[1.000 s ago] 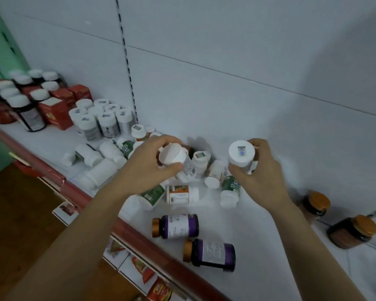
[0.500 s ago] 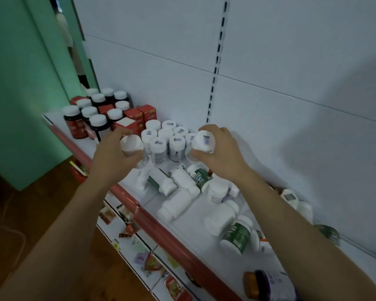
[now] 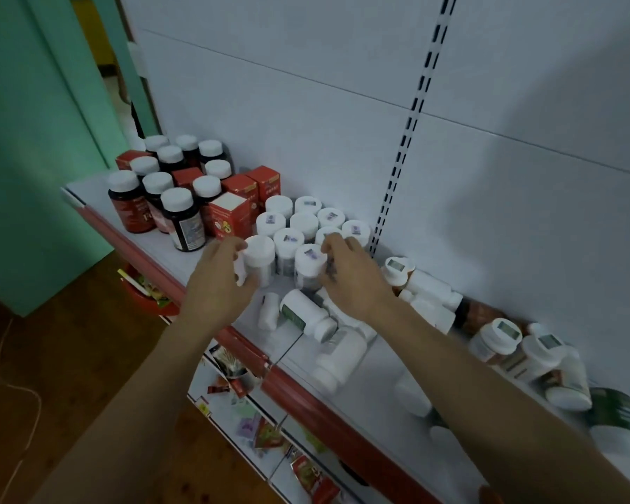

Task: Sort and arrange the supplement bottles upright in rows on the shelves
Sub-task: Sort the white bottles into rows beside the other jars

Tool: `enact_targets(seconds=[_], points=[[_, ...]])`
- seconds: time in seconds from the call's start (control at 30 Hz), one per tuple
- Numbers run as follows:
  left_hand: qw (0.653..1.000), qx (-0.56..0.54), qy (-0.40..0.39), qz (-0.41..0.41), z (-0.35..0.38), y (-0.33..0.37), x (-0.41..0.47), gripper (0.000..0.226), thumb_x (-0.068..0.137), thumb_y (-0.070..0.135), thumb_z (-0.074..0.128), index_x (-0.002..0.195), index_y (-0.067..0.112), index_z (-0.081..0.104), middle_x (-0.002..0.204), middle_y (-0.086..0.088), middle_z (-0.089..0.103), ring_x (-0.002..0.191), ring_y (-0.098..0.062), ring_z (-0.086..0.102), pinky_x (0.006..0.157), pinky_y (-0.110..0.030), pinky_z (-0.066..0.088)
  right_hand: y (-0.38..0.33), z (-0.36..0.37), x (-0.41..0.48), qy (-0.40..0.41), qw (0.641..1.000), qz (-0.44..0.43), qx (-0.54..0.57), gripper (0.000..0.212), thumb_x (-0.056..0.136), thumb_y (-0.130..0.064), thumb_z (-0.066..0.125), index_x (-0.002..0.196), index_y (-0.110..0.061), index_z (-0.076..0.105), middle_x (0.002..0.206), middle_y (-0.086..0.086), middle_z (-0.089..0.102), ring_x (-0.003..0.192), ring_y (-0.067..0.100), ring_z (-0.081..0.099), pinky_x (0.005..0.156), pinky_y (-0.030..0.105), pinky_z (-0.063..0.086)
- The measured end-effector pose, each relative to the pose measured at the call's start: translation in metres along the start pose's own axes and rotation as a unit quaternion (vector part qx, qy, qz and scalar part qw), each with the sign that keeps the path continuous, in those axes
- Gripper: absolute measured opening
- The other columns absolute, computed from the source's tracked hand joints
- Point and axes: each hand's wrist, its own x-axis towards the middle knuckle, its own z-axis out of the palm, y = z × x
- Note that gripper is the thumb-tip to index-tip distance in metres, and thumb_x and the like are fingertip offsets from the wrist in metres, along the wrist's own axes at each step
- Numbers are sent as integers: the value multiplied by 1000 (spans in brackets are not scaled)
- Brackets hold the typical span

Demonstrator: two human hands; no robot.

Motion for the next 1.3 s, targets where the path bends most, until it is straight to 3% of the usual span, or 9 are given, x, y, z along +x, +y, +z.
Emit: enact_targets(seconds=[0.1,0.2,0.43,0.53,0.63,0.83,1.0,1.17,1.3], points=[[998,21,-67,11,-3,4,-22,35,85,39,75,108,26,52,101,5,56,81,-12,57,68,-34,51,5,-5,-4,-47,994,20,-92,18,94,-29,56,108,-18,49,101,6,63,88,29,62,72,39,51],[979,34,-199,23,4,9,-29,60,78,48,81,125,32,49,115,9,51,89,-10,54,73,-31,49,-5,-6,0,-121,984,43,-126,27,87,-43,59,98,-19,51,93,3,64,87,27,63,76,40,54],[984,44,-173,3,2,7,-29,61,79,36,81,133,28,52,118,1,53,87,-14,56,72,-30,47,-10,-7,10,-151,977,120,-95,32,77,-48,69,86,-22,54,91,0,65,92,25,65,80,37,55],[997,-27,-68,-33,-12,16,-35,58,79,29,80,131,28,54,117,0,53,80,-14,62,65,-29,48,-8,-7,-2,-69,989,109,-69,41,83,-46,65,113,-19,57,104,3,65,99,26,63,82,39,54],[991,-109,52,-54,-20,39,-40,58,77,20,79,129,31,58,124,-3,50,88,-20,63,74,-33,50,-8,-17,-26,34,991,72,110,34,86,-32,65,119,-25,61,109,4,58,95,22,61,88,39,53],[985,-160,63,13,-13,105,-48,54,82,15,73,131,34,61,129,3,47,104,-23,59,89,-38,52,19,-70,-114,213,896,125,368,38,82,-7,72,115,-26,69,115,5,65,79,11,70,74,25,55],[984,-148,9,100,29,170,-70,47,84,5,70,128,21,67,130,-5,53,107,-9,52,90,-1,32,105,-132,-223,359,876,231,224,40,86,-12,76,119,-33,67,117,0,67,79,10,70,75,28,57],[970,-165,-63,166,85,257,-115,43,88,9,69,128,24,67,128,-1,46,107,-9,50,97,-21,38,176,-174,-344,424,828,358,77,17,88,-29,71,105,-28,68,97,-3,66,75,13,63,71,28,44],[944,-166,-164,235,133,334,-165,39,89,13,69,125,26,65,122,4,49,102,-7,51,92,-20,39,198,-183,-429,460,779,418,84,22,91,-25,72,107,-31,59,86,-10,61,72,8,57,66,25,38]])
